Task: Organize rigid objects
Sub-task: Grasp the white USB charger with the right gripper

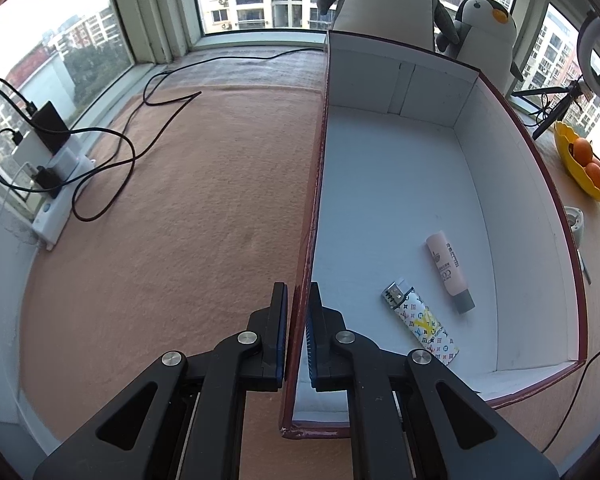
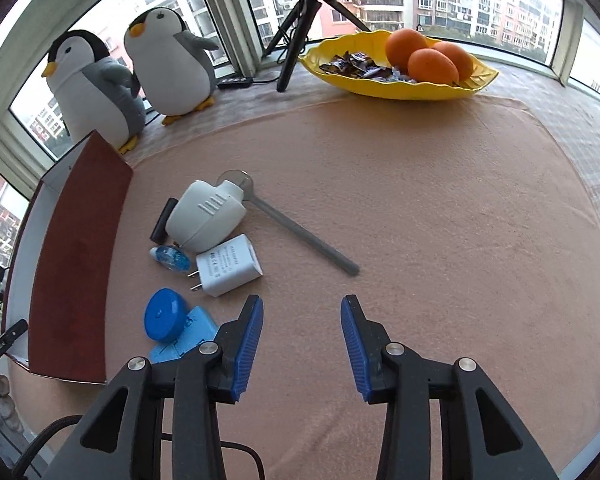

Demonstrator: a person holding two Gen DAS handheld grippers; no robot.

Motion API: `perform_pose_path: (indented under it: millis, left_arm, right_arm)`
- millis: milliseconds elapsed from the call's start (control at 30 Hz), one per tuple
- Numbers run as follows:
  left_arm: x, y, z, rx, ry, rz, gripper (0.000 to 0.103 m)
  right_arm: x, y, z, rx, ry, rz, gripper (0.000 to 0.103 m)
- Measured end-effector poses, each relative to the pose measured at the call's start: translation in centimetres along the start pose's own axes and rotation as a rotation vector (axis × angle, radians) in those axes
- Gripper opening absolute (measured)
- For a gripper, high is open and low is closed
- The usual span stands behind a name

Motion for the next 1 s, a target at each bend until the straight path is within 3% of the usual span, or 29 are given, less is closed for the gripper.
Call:
perform_pose_path:
  millis: [67, 167, 367, 767, 1000]
  left_arm:
    - [-0.1, 0.0, 0.0, -0.003, 0.002, -0.002, 0.015]
    - [-0.2, -0.1, 0.1, -0.006, 0.009, -0.003, 0.016]
    - [-0.4, -0.1, 0.2, -0.016, 0.022, -0.009, 0.017]
    - [-0.3, -0.2, 0.4, -0.03, 0.039, -0.013, 0.016]
    - [-0.3, -0.2, 0.3, -0.027, 0.044, -0.013, 0.017]
  right_arm:
    - [-0.4, 0.0, 0.2, -0.001, 0.003, -0.011, 0.038]
    - [-0.7, 0.1, 0.1, -0.008, -0.015, -0.027, 0.04]
    - [-1.2, 0.2, -2.1, 0.047, -0.036, -0.029, 0.06]
    - [-4.7, -0.8, -6.6, 0.145, -0.058, -0.045, 0.06]
    - [-7.2, -1.2, -8.3, 0.232, -0.015, -0.07, 0.06]
Point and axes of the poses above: each gripper's, at about its wrist camera, not at the fingertips, and x roughly against the way its jaws point, z to its right, y to its underside, the point moved 2 cm from there along -x, roughly the way its jaws point, and after that the axes turned 7 degrees about z, right-handed, at the moved point
